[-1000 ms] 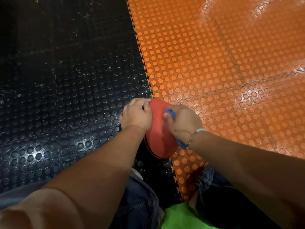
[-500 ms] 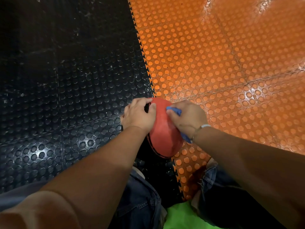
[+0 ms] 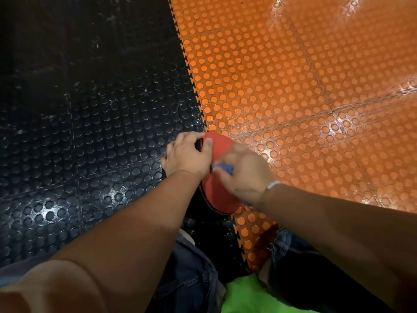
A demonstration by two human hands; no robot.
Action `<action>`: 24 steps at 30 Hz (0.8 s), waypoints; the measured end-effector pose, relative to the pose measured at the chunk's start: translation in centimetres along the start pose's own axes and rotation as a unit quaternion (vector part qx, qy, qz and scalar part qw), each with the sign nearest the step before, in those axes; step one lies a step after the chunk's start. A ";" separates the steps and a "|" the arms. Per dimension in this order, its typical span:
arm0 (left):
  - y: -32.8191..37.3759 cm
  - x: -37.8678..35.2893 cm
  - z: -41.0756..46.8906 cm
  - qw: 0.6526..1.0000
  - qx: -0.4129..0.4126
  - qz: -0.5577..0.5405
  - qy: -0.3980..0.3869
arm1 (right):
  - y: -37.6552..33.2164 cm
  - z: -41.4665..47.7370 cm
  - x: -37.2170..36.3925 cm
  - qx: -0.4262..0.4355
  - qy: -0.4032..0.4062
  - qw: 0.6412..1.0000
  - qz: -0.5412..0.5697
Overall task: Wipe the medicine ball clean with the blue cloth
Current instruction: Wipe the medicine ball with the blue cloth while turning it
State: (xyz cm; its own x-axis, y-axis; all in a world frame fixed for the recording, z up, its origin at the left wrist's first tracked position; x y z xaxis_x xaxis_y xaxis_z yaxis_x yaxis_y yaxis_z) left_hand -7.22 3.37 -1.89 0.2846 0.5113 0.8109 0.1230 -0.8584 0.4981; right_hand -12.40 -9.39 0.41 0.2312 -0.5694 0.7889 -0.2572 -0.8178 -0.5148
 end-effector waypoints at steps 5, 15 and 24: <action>0.3 0.0 -0.1 1.000 0.005 0.008 -0.011 | 1.9 0.7 0.6 -0.096 0.072 0.986 0.116; 0.1 0.0 -0.6 1.000 0.025 -0.009 0.010 | 1.9 0.0 0.4 -0.117 0.089 0.977 0.153; -0.1 0.2 -0.6 0.999 0.038 -0.022 0.015 | 3.2 0.7 0.8 -0.156 0.069 0.982 0.076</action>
State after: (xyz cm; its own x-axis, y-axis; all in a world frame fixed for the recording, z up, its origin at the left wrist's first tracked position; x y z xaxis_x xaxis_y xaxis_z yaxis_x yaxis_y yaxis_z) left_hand -7.73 3.61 -1.62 0.2482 0.5481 0.7987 0.2062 -0.8355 0.5093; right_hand -12.42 -12.51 -0.82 0.0444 -0.6485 0.7599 -0.5596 -0.6462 -0.5189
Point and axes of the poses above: each hand's wrist, its own z-axis towards the middle knuckle, its own x-axis out of the back of the hand, y = z × x, the point moved 1 cm from there along z, towards the middle knuckle, and after that the axes turned 10 degrees about -x, right-handed, at the moved point
